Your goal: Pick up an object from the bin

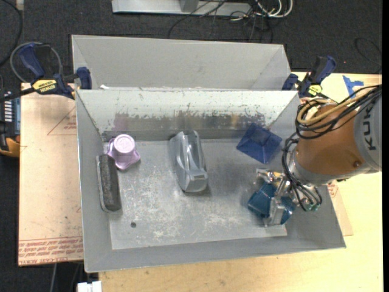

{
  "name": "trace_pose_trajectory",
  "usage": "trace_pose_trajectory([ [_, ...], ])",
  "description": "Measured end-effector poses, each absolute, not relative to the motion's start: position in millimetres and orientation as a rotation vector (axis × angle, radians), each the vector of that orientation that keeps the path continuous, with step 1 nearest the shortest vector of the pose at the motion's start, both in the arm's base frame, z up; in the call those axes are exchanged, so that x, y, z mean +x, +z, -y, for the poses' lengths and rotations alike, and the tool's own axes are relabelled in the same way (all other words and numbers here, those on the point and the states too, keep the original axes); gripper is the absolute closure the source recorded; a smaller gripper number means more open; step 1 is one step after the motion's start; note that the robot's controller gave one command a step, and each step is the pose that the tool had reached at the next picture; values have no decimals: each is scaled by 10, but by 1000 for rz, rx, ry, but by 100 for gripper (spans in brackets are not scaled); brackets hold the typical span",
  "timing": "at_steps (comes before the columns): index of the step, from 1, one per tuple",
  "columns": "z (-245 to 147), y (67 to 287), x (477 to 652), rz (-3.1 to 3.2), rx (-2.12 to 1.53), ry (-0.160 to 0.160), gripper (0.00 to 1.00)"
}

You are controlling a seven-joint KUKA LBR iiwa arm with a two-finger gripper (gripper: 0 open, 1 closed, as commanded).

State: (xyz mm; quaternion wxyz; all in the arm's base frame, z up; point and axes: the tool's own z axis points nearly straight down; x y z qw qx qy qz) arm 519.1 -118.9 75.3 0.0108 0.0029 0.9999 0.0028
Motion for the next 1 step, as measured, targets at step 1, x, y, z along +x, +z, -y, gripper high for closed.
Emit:
trace_pose_trajectory([
  [1, 1163, 1069, 5154, -3132, 8, 15, 100],
])
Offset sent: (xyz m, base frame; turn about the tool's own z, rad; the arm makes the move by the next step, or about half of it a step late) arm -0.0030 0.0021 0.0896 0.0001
